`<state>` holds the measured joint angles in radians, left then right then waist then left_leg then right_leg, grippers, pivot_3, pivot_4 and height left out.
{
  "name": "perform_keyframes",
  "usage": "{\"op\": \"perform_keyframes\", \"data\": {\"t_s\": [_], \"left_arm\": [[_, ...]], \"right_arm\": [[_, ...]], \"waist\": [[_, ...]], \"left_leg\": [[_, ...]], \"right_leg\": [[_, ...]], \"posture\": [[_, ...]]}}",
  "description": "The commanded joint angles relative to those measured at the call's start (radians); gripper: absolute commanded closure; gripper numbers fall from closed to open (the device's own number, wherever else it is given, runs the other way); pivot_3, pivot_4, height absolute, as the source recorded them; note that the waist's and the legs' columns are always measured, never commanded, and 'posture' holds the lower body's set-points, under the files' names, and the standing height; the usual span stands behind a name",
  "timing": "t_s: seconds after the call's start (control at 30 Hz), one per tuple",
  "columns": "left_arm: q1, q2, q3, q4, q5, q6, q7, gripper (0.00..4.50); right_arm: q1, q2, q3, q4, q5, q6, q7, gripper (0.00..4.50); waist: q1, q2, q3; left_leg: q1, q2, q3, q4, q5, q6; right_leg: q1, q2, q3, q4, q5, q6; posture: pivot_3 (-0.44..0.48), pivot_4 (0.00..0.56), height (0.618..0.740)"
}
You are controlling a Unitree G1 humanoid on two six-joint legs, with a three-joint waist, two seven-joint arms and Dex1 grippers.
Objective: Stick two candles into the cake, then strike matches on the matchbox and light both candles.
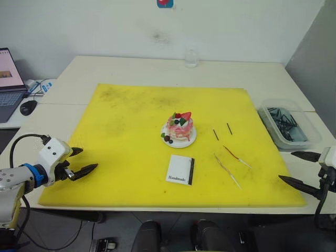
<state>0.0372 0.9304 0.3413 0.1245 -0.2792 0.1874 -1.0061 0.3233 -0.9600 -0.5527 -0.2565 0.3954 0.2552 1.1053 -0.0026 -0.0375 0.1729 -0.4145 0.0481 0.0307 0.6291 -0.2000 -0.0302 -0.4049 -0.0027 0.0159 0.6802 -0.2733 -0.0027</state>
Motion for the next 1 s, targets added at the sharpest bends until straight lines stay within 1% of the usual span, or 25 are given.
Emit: {"op": "perform_keyframes", "data": {"t_s": [0.03, 0.07, 0.2, 0.27, 0.37, 0.5, 0.6, 0.7, 0.83, 0.93, 1.0], "left_arm": [[-0.014, -0.007, 0.049, -0.014, -0.055, 0.004, -0.012, 0.31], [-0.012, -0.007, 0.053, -0.019, -0.073, 0.012, -0.028, 0.15], [0.013, -0.002, 0.065, -0.044, -0.091, 0.015, -0.046, 0.15], [0.028, 0.002, 0.064, -0.086, -0.112, 0.043, -0.06, 0.15], [0.09, 0.019, 0.033, -0.209, -0.139, 0.093, -0.113, 0.15], [0.106, -0.023, -0.034, -0.411, -0.216, 0.19, -0.103, 0.15], [0.085, -0.055, -0.083, -0.521, -0.268, 0.255, -0.07, 0.15], [0.025, -0.106, -0.168, -0.615, -0.298, 0.305, -0.022, 0.15], [-0.076, -0.166, -0.292, -0.706, -0.308, 0.347, 0.019, 0.15], [-0.147, -0.2, -0.342, -0.721, -0.315, 0.375, 0.048, 0.15], [-0.175, -0.207, -0.369, -0.721, -0.303, 0.375, 0.053, 0.15]], "right_arm": [[-0.012, 0.004, -0.012, -0.01, -0.001, -0.016, -0.005, 0.0], [-0.011, 0.006, -0.014, -0.012, -0.001, -0.018, -0.006, 0.0], [-0.004, 0.011, -0.018, -0.015, 0.0, -0.025, -0.006, 0.0], [-0.009, 0.012, -0.016, -0.016, 0.001, -0.025, -0.009, 0.0], [-0.013, 0.017, -0.015, -0.03, 0.004, -0.02, -0.017, 0.0], [0.011, 0.018, -0.025, -0.126, 0.032, 0.054, -0.042, 0.0], [0.02, 0.022, -0.034, -0.217, 0.073, 0.145, -0.074, 0.0], [-0.006, 0.023, 0.011, -0.287, 0.082, 0.254, -0.152, 0.0], [-0.082, 0.013, 0.134, -0.335, 0.057, 0.392, -0.258, 0.0], [-0.152, 0.005, 0.212, -0.326, 0.039, 0.451, -0.299, 0.0], [-0.19, 0.001, 0.257, -0.307, 0.028, 0.483, -0.318, 0.0]], "waist": [[0.0, 0.0, 0.0], [0.0, 0.0, 0.0], [0.0, 0.0, 0.0], [0.0, 0.0, 0.0], [-0.001, 0.0, 0.0], [0.001, 0.0, 0.0], [0.001, 0.0, 0.0], [0.001, 0.0, 0.0], [0.001, 0.0, 0.0], [-0.001, 0.0, 0.0], [-0.001, 0.0, 0.0]], "left_leg": [[0.0, 0.0, 0.0, 0.0, 0.0, 0.0], [0.0, 0.0, 0.0, 0.0, 0.0, 0.0], [0.0, 0.0, 0.0, 0.0, 0.0, 0.0], [0.0, 0.0, 0.0, 0.0, 0.0, 0.0], [0.0, 0.0, 0.0, 0.0, 0.0, 0.0], [0.0, 0.0, 0.0, 0.0, 0.0, 0.0], [0.0, 0.0, -0.001, 0.0, 0.0, 0.0], [0.0, 0.0, -0.001, 0.001, 0.0, 0.0], [0.0, -0.001, -0.001, 0.002, 0.0, 0.0], [0.0, -0.001, -0.001, 0.002, 0.0, 0.0], [0.0, -0.001, -0.001, 0.002, 0.0, 0.0]], "right_leg": [[0.0, 0.0, 0.0, 0.0, 0.0, 0.0], [0.0, 0.0, 0.0, 0.0, 0.0, 0.0], [0.0, 0.0, 0.0, 0.0, 0.0, 0.0], [0.0, 0.0, 0.0, 0.0, 0.0, 0.0], [0.0, 0.0, 0.0, 0.0, 0.0, 0.0], [0.0, -0.001, 0.0, 0.0, 0.0, 0.0], [0.001, 0.0, 0.0, 0.001, 0.0, 0.0], [0.001, 0.0, -0.001, 0.001, 0.001, 0.002], [0.001, 0.0, 0.0, 0.001, 0.002, 0.004], [0.001, 0.002, 0.001, 0.001, 0.002, 0.004], [0.001, 0.003, 0.001, 0.001, 0.002, 0.004]], "posture": [[0.0, 0.15, 0.74], [0.0, 0.15, 0.74], [0.0, 0.15, 0.74], [0.0, 0.15, 0.74], [0.0, 0.15, 0.74], [0.0, 0.15, 0.74], [0.0, 0.15, 0.74], [0.0, 0.15, 0.74], [0.0, 0.15, 0.74], [0.0, 0.15, 0.74], [0.0, 0.15, 0.74]]}}
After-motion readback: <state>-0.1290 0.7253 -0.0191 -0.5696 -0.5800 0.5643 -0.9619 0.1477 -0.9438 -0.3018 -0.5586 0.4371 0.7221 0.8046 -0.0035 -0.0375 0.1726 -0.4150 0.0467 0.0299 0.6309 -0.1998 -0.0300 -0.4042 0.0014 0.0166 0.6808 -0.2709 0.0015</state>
